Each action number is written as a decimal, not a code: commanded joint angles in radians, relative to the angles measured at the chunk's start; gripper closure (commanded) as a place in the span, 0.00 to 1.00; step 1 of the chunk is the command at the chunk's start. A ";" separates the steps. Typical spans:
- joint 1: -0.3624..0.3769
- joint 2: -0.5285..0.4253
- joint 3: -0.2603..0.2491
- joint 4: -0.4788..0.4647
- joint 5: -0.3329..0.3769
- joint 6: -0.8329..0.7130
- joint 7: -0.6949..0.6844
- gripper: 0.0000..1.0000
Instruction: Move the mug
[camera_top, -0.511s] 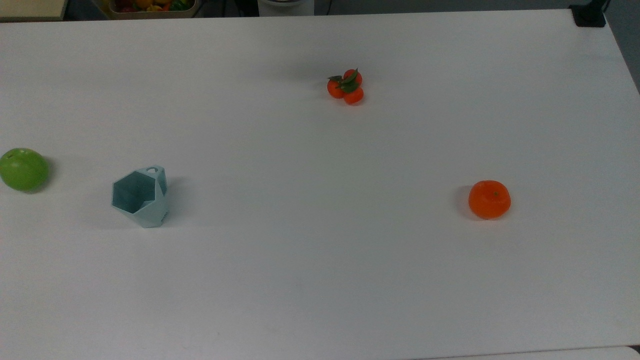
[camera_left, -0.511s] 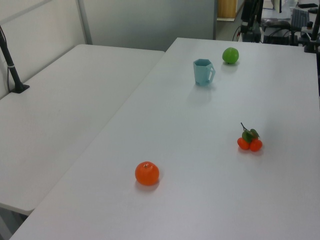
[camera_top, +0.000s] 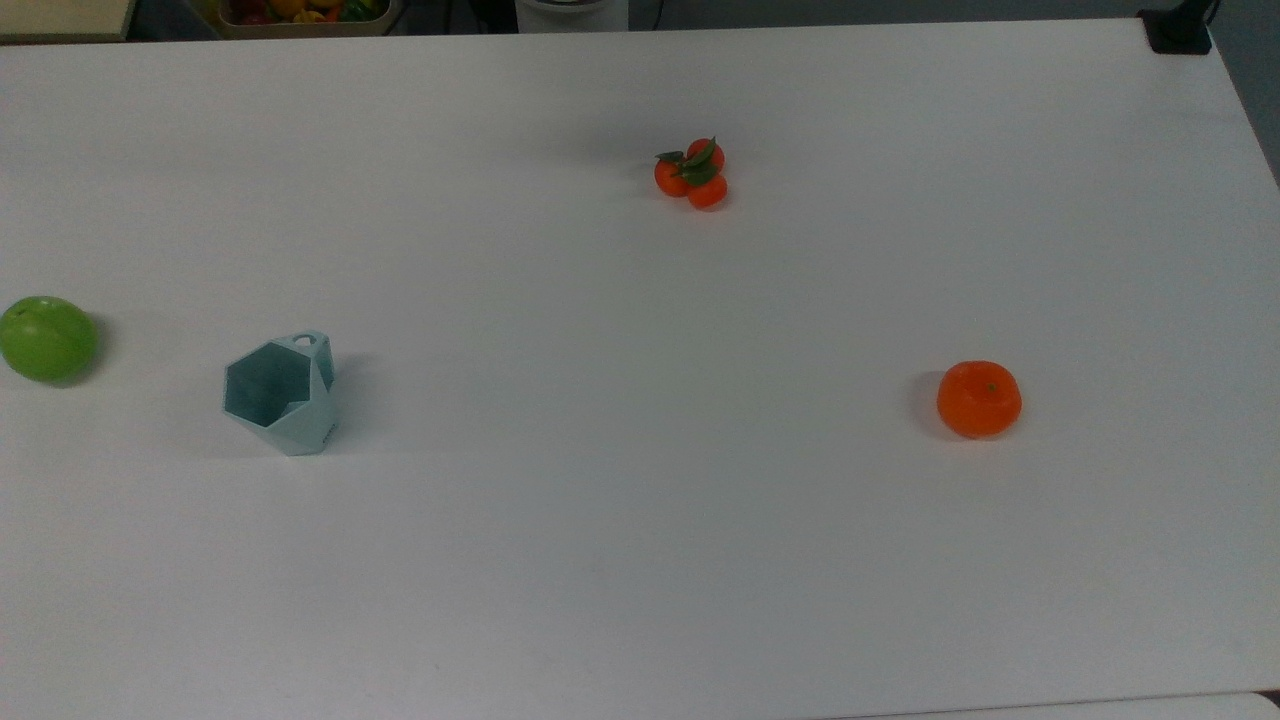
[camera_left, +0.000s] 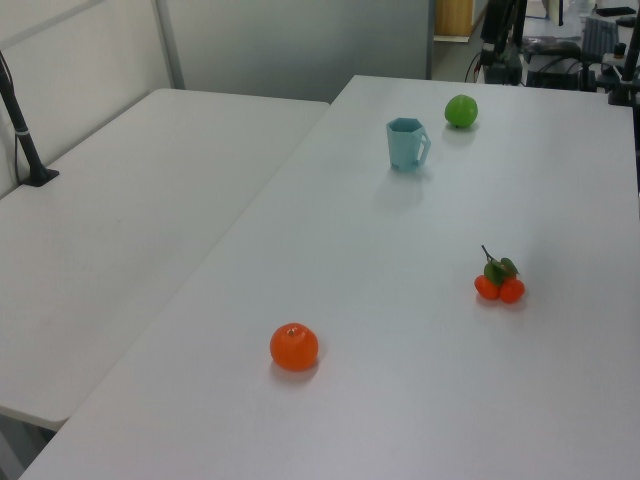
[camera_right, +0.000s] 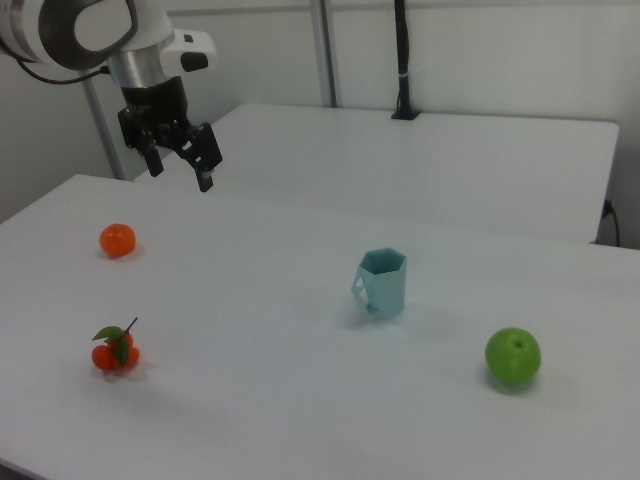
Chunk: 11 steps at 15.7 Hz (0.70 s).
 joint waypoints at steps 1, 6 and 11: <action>0.010 -0.015 -0.004 -0.012 -0.012 0.010 -0.006 0.00; -0.001 -0.017 -0.002 -0.012 -0.012 0.004 -0.011 0.00; -0.024 -0.005 -0.008 0.011 -0.005 0.010 -0.003 0.00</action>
